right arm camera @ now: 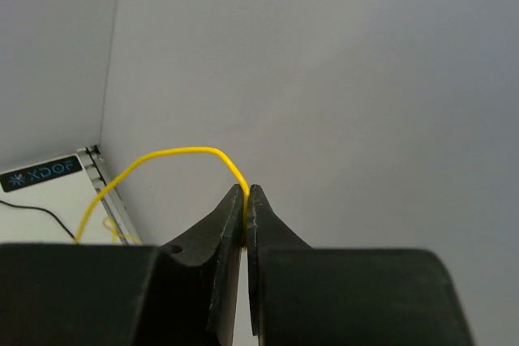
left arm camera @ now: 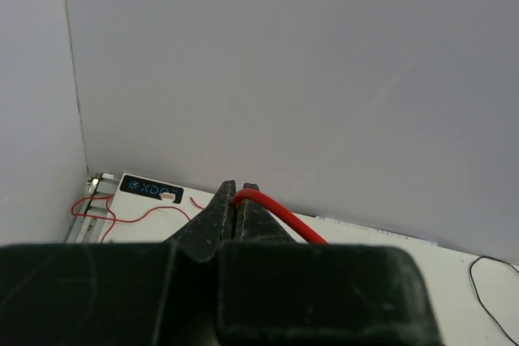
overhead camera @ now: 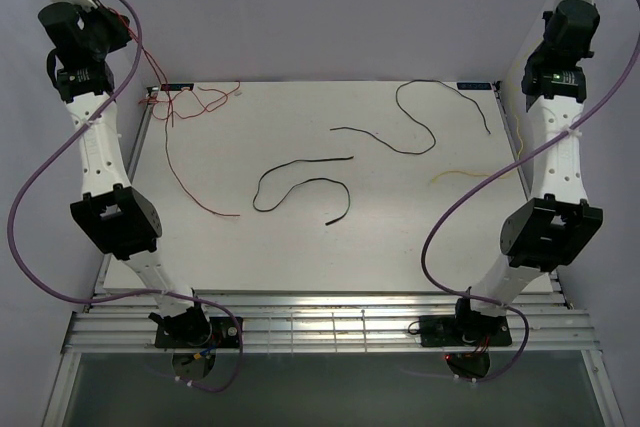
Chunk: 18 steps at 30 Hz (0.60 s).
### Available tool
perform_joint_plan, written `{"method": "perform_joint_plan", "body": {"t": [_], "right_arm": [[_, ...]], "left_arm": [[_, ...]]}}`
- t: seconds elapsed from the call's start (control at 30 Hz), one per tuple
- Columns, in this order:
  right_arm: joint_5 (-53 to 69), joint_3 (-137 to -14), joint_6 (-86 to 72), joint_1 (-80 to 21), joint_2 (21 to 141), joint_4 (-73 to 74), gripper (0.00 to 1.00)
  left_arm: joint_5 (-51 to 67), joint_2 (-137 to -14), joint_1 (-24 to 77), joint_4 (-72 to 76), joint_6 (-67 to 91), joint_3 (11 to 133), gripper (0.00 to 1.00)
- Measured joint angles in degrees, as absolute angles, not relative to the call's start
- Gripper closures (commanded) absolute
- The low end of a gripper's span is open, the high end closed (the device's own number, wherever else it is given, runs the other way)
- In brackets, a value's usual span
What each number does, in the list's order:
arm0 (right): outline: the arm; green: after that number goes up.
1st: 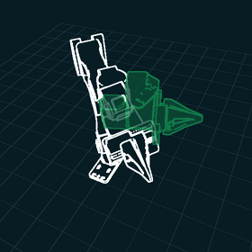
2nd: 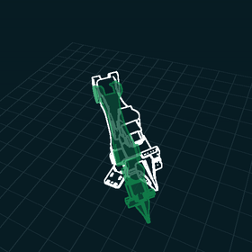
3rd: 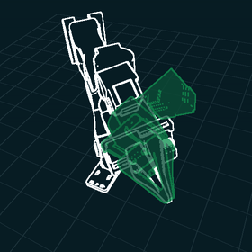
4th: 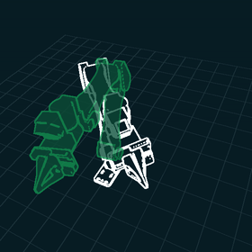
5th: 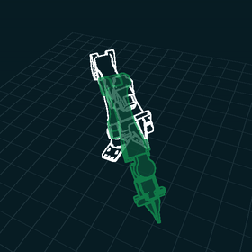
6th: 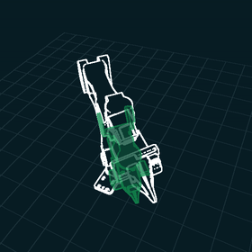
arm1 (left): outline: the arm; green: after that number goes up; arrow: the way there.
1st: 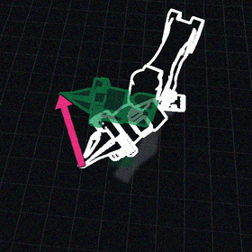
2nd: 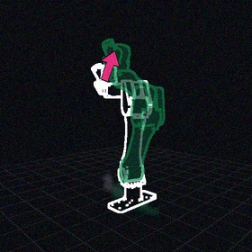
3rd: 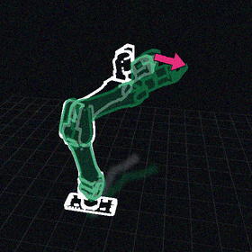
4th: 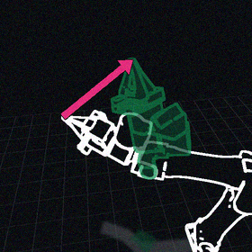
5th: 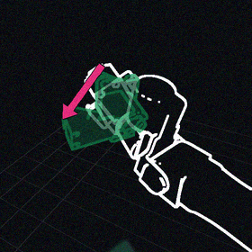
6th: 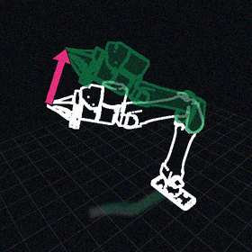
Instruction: Untangle the cables
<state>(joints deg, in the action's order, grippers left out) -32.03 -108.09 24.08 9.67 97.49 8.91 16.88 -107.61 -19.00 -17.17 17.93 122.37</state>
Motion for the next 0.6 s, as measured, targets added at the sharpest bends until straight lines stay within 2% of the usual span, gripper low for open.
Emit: {"method": "perform_joint_plan", "body": {"t": [0.23, 0.4, 0.6], "right_arm": [[-31.9, -122.08, 24.36, 4.32, 107.18, 10.66, 0.92], [-30.61, -124.97, 23.62, 2.13, 107.96, 11.92, 0.92], [-24.86, -127.7, 20.58, 2.22, 107.96, 9.58, 0.92]], "left_arm": [[16.93, -111.9, -18.55, -16.29, 18.9, 123.79, 1.0], [14.87, -115.61, -16.62, -16.45, 18.26, 124.22, 1.0], [13.63, -123.98, -14.66, -16.75, 19.42, 134.41, 1.0]]}}
